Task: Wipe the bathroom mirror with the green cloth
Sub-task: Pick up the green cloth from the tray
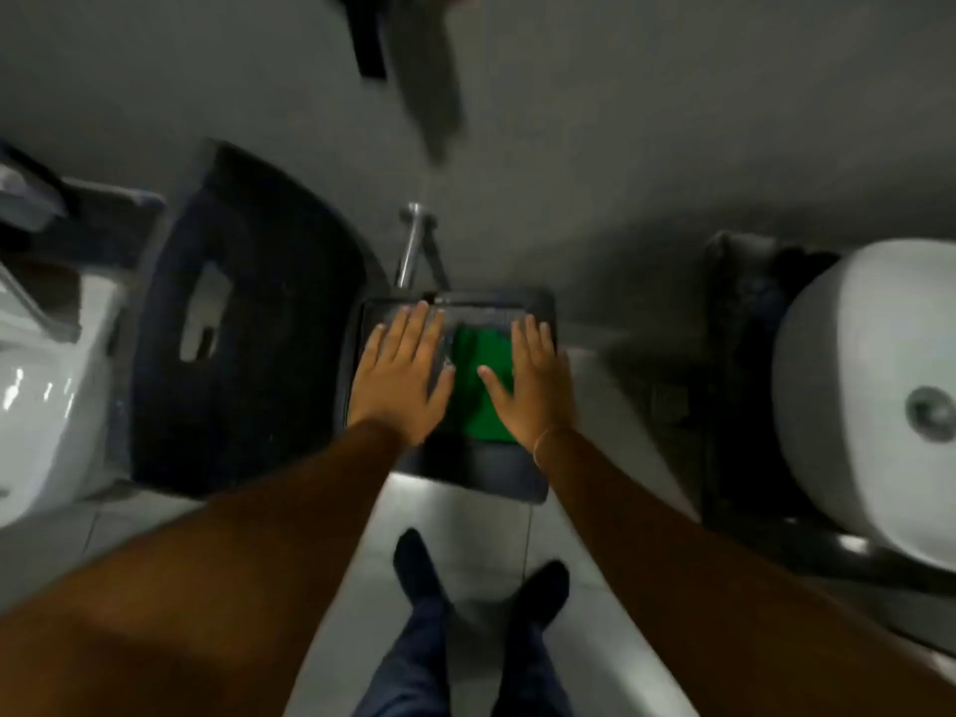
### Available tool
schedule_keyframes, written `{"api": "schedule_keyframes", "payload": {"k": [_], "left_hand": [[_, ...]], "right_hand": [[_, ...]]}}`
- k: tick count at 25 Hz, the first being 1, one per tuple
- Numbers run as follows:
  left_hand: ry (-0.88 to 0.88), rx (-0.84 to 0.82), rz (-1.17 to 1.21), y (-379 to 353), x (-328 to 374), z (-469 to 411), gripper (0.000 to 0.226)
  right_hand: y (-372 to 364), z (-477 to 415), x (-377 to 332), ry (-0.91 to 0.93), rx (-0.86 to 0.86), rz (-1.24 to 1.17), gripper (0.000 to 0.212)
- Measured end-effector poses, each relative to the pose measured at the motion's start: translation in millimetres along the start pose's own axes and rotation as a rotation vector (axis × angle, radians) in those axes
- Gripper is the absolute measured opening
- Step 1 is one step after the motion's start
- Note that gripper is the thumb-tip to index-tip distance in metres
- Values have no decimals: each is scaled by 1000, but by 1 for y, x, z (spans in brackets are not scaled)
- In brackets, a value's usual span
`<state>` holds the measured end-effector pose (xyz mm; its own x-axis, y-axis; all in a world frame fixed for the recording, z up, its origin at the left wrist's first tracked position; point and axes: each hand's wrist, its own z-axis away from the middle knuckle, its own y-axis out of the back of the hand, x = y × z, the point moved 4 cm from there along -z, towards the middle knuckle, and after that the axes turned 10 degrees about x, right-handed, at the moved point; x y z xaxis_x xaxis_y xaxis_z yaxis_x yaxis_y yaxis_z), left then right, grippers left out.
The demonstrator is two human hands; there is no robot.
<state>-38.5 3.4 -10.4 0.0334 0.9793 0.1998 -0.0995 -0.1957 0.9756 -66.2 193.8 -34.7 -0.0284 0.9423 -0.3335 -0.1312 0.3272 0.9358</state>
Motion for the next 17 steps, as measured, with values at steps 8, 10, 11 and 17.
{"api": "schedule_keyframes", "payload": {"k": [8,10,11,17], "left_hand": [[109,-80,31,-139,-62,19,81],[96,-90,38,-142,-62,22,80],[69,-112,27,-140,-59,33,78],[-22,39,-6,-5,-10,-7,78]], "right_hand": [[-189,-34,22,-120,-176,95,114],[-192,-40,25,-114,-117,36,90],[-192,-34,27,-130,-107,-12,76],[-44,-55,1,-392,35,-504,59]]}}
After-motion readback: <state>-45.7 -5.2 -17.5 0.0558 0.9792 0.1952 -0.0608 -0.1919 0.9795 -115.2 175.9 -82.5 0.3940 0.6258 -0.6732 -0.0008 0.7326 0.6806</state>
